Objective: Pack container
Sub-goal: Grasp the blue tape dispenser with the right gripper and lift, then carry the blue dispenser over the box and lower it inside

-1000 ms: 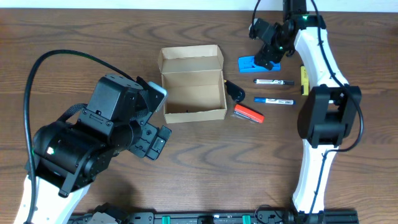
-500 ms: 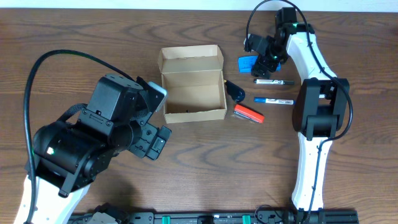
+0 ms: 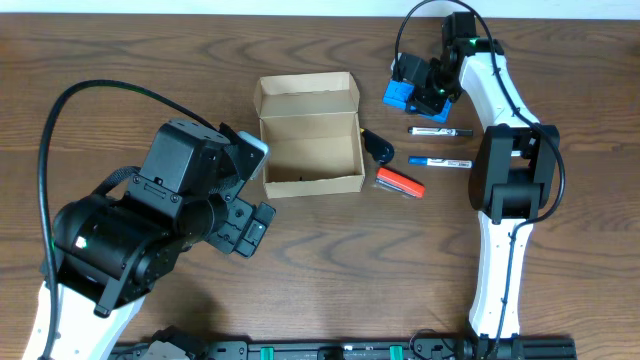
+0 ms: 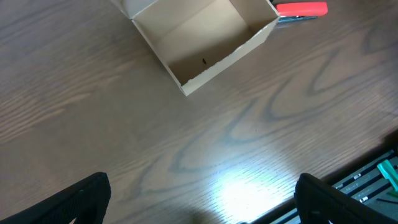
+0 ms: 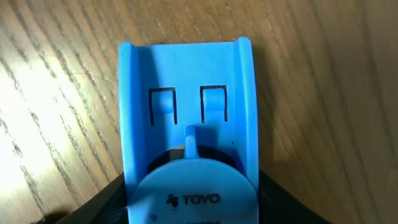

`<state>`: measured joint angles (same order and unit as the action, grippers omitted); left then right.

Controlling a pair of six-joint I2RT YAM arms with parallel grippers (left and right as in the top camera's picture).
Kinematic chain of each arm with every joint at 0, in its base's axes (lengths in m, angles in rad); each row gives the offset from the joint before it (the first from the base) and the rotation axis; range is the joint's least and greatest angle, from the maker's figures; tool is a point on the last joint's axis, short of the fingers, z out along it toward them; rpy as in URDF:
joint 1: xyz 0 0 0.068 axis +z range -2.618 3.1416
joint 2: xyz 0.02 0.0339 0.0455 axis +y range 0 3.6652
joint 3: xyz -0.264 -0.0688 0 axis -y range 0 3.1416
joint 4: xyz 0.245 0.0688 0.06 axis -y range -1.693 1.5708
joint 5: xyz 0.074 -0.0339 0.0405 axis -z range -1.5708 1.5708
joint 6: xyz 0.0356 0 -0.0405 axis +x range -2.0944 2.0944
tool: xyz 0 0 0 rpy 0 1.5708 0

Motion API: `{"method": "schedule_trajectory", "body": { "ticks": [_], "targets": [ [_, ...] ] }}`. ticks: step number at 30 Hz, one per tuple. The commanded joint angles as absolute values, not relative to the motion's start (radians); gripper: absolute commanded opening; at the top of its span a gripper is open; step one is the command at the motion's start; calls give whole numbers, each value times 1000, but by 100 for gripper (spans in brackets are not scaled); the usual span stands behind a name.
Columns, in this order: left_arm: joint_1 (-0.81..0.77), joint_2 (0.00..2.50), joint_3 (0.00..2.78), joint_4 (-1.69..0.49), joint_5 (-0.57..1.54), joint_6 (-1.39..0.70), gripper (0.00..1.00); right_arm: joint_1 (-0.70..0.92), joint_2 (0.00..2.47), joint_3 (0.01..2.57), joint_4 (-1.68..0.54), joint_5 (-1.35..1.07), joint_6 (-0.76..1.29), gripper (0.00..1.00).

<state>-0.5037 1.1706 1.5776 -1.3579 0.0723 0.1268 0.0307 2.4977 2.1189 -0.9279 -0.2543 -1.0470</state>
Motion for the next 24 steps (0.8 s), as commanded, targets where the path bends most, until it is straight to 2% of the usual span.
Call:
{"method": "schedule_trajectory", "body": {
  "ticks": [1,5,10,16,24],
  "targets": [
    [-498,1172,1573,-1360,78,116,95,27,2532,2127,-931,-252,-999,40],
    [-498,1172,1573,-1360,78,115,95,30,2522,2160,-942,-252,-912,32],
    [-498,1172,1573,-1360,78,115,95,49,2484,2294,-1034,-252,-833,33],
    [-498,1172,1573,-1360,78,116,95,110,2396,2490,-1203,-272,-830,31],
    [-498,1172,1573,-1360,78,116,95,280,2281,2530,-1315,-321,-831,29]
  ]
}}
